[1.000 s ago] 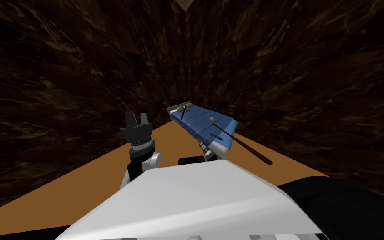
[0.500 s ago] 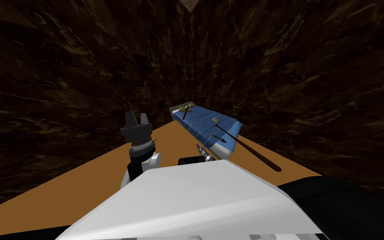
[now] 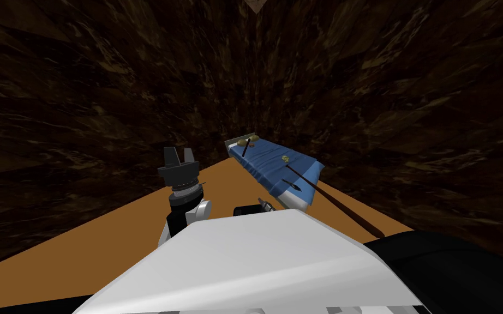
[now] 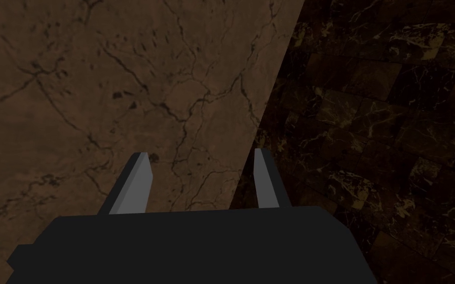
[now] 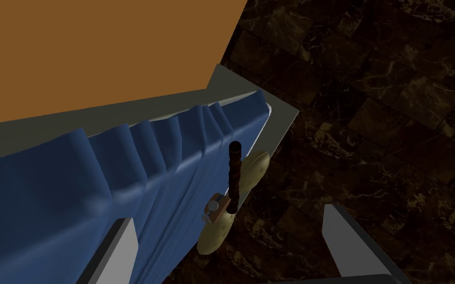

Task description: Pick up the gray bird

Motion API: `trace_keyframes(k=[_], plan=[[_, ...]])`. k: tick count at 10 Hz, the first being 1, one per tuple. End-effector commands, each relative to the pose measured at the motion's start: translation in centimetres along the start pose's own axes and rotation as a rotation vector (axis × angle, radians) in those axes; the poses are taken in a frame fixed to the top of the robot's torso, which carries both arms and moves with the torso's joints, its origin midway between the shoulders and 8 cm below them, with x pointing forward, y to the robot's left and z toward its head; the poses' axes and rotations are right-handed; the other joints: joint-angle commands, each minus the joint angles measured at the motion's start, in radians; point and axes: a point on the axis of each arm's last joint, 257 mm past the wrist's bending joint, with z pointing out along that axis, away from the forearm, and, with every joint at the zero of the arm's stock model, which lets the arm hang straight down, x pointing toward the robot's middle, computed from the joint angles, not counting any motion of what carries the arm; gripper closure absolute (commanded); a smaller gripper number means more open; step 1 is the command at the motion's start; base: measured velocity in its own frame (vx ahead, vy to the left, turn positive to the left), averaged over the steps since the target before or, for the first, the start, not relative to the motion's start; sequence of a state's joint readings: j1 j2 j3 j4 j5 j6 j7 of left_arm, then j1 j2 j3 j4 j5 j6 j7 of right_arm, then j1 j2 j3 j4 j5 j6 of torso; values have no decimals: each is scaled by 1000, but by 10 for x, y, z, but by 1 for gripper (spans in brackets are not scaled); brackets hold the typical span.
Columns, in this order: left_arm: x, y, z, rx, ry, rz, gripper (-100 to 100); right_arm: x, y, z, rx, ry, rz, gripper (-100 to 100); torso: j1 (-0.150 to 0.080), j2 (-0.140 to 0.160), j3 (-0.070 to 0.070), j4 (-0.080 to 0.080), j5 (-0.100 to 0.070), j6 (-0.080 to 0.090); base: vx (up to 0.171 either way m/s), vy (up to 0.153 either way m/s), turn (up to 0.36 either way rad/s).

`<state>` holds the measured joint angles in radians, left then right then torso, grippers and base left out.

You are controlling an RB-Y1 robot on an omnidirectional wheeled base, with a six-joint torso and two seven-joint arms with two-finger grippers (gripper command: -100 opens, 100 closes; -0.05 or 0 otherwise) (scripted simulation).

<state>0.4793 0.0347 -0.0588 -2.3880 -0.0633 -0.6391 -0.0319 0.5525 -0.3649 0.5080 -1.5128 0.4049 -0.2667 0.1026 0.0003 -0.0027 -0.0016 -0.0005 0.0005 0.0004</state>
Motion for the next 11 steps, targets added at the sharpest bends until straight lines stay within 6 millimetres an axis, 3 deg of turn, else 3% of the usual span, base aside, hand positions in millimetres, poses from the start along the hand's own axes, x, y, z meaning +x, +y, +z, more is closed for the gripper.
trace_keyframes(k=[1, 2, 3, 4, 5, 6, 7, 8, 9, 11], plan=[[0, 0, 0, 0, 0, 0, 0, 30, -35, -19, 74, 78, -52, -100, 0, 0, 0, 0, 0, 0, 86, 4, 169], [0, 0, 0, 0, 0, 0, 0, 36, -46, -23, 96, 90, -49, -100, -1, -1, -1, 0, 0, 0, 72, 0, 83], [0, 0, 0, 0, 0, 0, 0, 52, -76, -38, 155, 151, -100, -100, -1, -1, -1, 0, 0, 0, 88, 1, 159], [0, 0, 0, 0, 0, 0, 0, 57, -86, -42, 175, 162, -98, -100, -1, -2, -1, 0, 0, 0, 80, -3, 82], [0, 0, 0, 0, 0, 0, 0, 70, -116, -60, 234, 221, -151, -100, -1, -1, -1, 0, 0, 0, 94, -27, 170], [0, 0, 0, 0, 0, 0, 0, 74, -125, -66, 253, 232, -149, -100, -3, -2, -1, 0, 0, 0, 74, -32, 107], [0, 0, 0, 0, 0, 0, 0, 82, -153, -85, 308, 287, -203, -100, -3, -1, -1, 0, -1, 0, 103, -20, 227], [0, 0, 0, 0, 0, 0, 0, 86, -163, -92, 331, 299, -202, -100, -2, -3, -1, 0, 0, 0, 92, -29, 63], [0, 0, 0, 0, 0, 0, 0, 89, -186, -110, 374, 345, -256, -100, -2, -2, -1, -1, 0, 0, 100, -39, 161], [0, 0, 0, 0, 0, 0, 0, 94, -200, -121, 406, 363, -254, -100, -2, -2, -1, 0, -1, 0, 55, -22, 34]])
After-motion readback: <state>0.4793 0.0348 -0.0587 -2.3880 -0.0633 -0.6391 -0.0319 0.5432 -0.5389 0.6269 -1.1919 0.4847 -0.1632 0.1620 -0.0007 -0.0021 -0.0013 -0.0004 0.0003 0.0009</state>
